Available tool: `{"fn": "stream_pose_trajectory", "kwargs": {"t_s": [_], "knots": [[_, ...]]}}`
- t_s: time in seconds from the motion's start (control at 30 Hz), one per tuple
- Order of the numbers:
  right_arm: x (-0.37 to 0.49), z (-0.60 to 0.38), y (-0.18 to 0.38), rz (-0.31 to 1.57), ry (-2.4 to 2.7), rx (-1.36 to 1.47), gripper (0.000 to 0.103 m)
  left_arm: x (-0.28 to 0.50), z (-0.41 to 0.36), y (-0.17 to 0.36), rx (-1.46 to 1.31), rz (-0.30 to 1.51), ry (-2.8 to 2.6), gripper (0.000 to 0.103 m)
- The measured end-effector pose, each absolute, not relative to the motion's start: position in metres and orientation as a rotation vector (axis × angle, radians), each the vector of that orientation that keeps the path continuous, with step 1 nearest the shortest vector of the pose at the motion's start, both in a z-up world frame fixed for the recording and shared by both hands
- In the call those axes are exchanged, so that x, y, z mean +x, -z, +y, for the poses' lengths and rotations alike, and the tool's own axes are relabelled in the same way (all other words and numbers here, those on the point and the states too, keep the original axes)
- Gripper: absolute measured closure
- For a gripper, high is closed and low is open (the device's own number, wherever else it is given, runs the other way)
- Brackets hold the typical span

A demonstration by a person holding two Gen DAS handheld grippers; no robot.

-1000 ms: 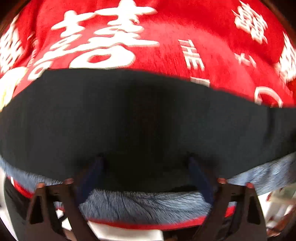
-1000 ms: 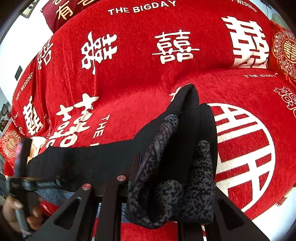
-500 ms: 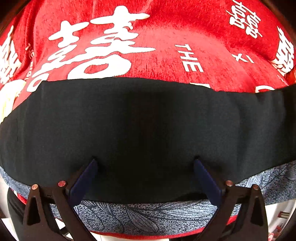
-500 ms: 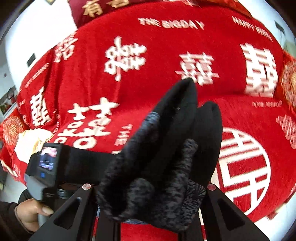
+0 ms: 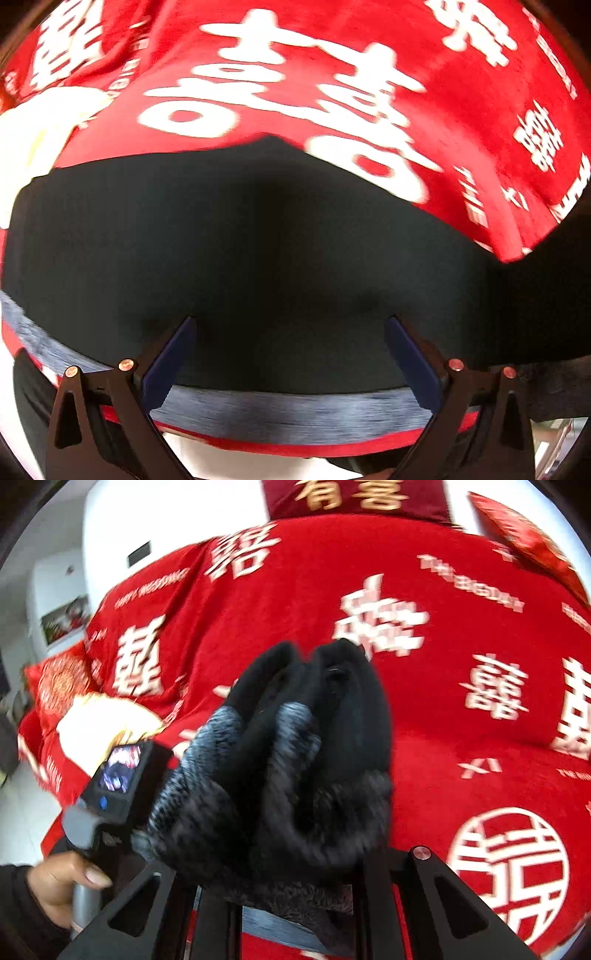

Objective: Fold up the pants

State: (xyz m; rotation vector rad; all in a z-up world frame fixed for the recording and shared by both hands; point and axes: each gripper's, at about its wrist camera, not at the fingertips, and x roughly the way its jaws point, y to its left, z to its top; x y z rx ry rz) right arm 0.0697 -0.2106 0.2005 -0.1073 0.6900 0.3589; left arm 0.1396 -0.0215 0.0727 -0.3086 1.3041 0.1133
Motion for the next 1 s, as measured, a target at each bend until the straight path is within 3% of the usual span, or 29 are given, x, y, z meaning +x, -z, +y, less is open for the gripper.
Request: {"fn": "stream_pose_trajectory", "kwargs": {"t_s": [0.23, 0.43, 0.5, 0.53, 0.57, 0.63, 0.83, 1.0], "knots": [[0.079, -0.110, -0.124, 0.804, -0.414, -0.292, 0.086, 0.119, 0.054, -0.061, -0.349, 1.324, -0.163, 0.001], [0.073, -0.065, -0.060, 0.863, -0.388, -0.519, 0.084, 0.115, 0.061, -0.060, -0.315, 1.327, -0.113, 0.001], [0.066, -0.059, -0.053, 0.841, -0.375, -0.572, 0.076, 0.115, 0.062, -0.061, -0.304, 1.325, -0.113, 0.001], [0.066, -0.059, -0.054, 0.842, -0.382, -0.583, 0.061, 0.115, 0.063, -0.064, -0.306, 1.320, -0.124, 0.001], [0.064, -0.058, -0.057, 0.860, -0.401, -0.586, 0.036, 0.115, 0.066, -0.067, -0.313, 1.311, -0.136, 0.001], [0.052, -0.061, -0.067, 0.831, -0.410, -0.589, 0.016, 0.115, 0.071, -0.080, -0.334, 1.278, -0.150, 0.001], [0.015, -0.122, -0.119, 0.740, -0.457, -0.369, 0.016, 0.115, 0.038, -0.118, -0.291, 1.212, -0.063, 0.001], [0.039, -0.234, -0.098, 0.925, -0.482, 0.090, 0.016, 0.120, -0.039, -0.111, -0.226, 1.227, 0.148, 0.001]]}}
